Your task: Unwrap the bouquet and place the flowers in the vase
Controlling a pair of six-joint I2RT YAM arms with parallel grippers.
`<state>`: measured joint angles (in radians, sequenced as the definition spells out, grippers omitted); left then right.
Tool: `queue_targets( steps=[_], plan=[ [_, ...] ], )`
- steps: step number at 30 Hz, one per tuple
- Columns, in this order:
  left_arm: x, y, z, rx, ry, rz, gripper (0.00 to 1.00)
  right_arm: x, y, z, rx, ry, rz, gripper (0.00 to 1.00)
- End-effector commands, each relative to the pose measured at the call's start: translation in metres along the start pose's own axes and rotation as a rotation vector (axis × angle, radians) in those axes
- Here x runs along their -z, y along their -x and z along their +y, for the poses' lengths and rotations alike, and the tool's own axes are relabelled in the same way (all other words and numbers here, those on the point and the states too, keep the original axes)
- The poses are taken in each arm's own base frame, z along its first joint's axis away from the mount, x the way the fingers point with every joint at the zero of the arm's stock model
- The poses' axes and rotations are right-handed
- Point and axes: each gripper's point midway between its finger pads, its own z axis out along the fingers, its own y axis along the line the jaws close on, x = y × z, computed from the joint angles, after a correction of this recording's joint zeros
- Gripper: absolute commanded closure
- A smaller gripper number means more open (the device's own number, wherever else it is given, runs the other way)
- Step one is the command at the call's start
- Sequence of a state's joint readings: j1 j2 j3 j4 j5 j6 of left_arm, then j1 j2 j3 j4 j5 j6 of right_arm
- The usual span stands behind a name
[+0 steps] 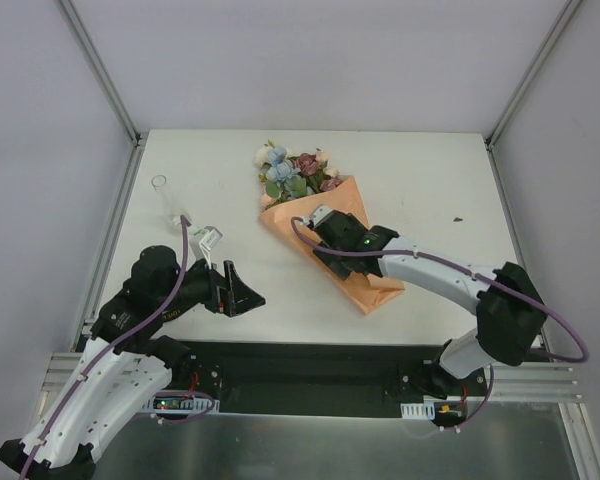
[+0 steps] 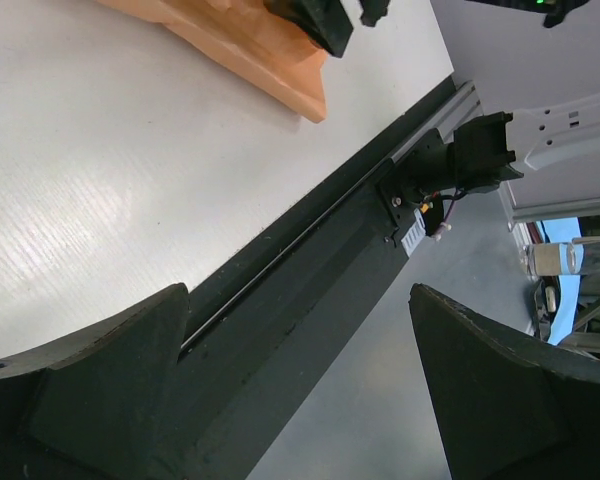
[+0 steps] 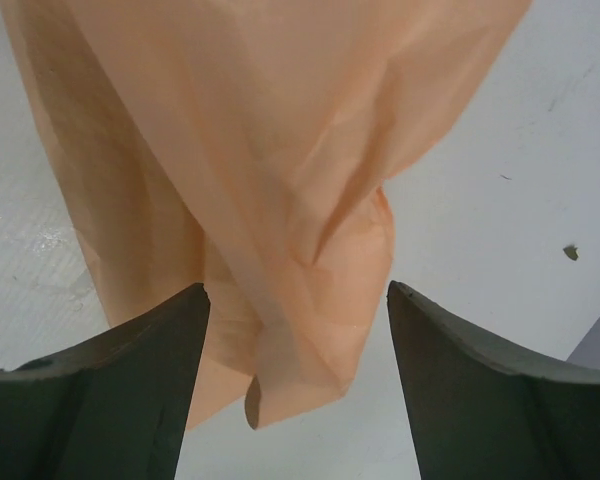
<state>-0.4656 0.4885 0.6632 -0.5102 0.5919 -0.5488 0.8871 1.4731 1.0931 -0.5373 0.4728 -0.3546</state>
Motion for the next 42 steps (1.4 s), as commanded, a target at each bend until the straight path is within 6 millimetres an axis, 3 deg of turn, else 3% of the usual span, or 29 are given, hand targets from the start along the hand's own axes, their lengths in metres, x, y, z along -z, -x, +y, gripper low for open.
queue_targets(
  steps=[1,3,4,6,7,8,11,12,14,15,17,18,20,22,24,27,31,34,37,38,41,42],
  plan=[
    [0.006,0.01,-0.011,-0.049,-0.016,-0.033,0.09,-0.005,0.023,0.012,0.058,0.035,-0.02,0.28],
    [0.007,0.008,-0.01,-0.046,-0.01,-0.026,0.09,-0.009,0.03,0.016,0.055,0.041,-0.031,0.35],
    [0.008,0.008,-0.01,-0.045,-0.007,-0.027,0.09,-0.011,0.033,0.013,0.048,0.024,-0.037,0.46],
    [0.009,0.008,-0.009,-0.043,0.002,-0.031,0.08,-0.01,0.037,-0.009,0.019,-0.107,-0.039,0.66],
    [0.008,0.007,-0.007,-0.041,0.004,-0.029,0.09,-0.009,0.041,-0.02,-0.014,-0.17,-0.059,0.81],
    [0.008,0.007,-0.007,-0.042,0.006,-0.027,0.08,-0.003,0.037,-0.038,-0.047,-0.254,-0.068,0.86],
    [0.008,0.007,-0.006,-0.043,0.01,-0.021,0.09,0.008,0.033,-0.069,-0.267,-0.263,-0.142,0.91],
    [0.007,0.007,-0.006,-0.042,0.012,-0.018,0.09,0.001,0.013,-0.084,-0.348,-0.271,-0.12,0.92],
    [0.007,0.008,-0.006,-0.045,0.014,-0.014,0.09,0.006,0.008,-0.094,-0.525,-0.199,-0.185,0.96],
    [0.007,0.008,-0.006,-0.045,0.015,-0.013,0.08,-0.002,-0.014,-0.11,-0.608,-0.213,-0.148,0.96],
    [0.006,0.009,-0.006,-0.045,0.018,-0.012,0.08,-0.003,-0.021,-0.115,-0.734,-0.14,-0.172,0.98],
    [0.006,0.01,-0.006,-0.045,0.019,-0.013,0.09,-0.009,-0.037,-0.126,-0.792,-0.154,-0.148,0.98],
    [0.005,0.01,-0.006,-0.047,0.018,-0.008,0.08,-0.018,-0.05,-0.129,-0.861,-0.119,-0.104,0.84],
    [0.005,0.01,-0.007,-0.048,0.014,-0.003,0.08,-0.024,-0.078,-0.146,-0.948,-0.154,-0.001,0.7],
    [0.005,0.01,-0.008,-0.049,0.011,-0.002,0.09,-0.041,-0.11,-0.153,-1.021,-0.172,0.137,0.69],
    [0.006,0.011,-0.009,-0.054,0.008,-0.007,0.08,-0.051,-0.142,-0.157,-1.087,-0.166,0.308,0.69],
    [0.007,0.01,-0.009,-0.052,0.006,-0.01,0.09,-0.051,-0.159,-0.158,-1.168,-0.145,0.371,0.56],
    [0.008,0.009,-0.008,-0.045,0.014,-0.009,0.08,-0.036,-0.159,-0.168,-1.225,-0.176,0.311,0.49],
    [0.008,0.009,-0.008,-0.047,0.015,-0.01,0.08,0.0,-0.134,-0.184,-1.14,-0.265,0.155,0.37],
    [0.007,0.009,-0.006,-0.043,0.02,-0.008,0.08,0.024,-0.125,-0.196,-1.09,-0.351,0.078,0.34],
    [0.005,0.01,-0.005,-0.044,0.029,-0.002,0.08,0.056,-0.069,-0.182,-0.912,-0.296,-0.131,0.27],
    [0.005,0.011,-0.005,-0.044,0.03,-0.001,0.08,0.063,-0.048,-0.168,-0.858,-0.236,-0.193,0.27]
  ],
)
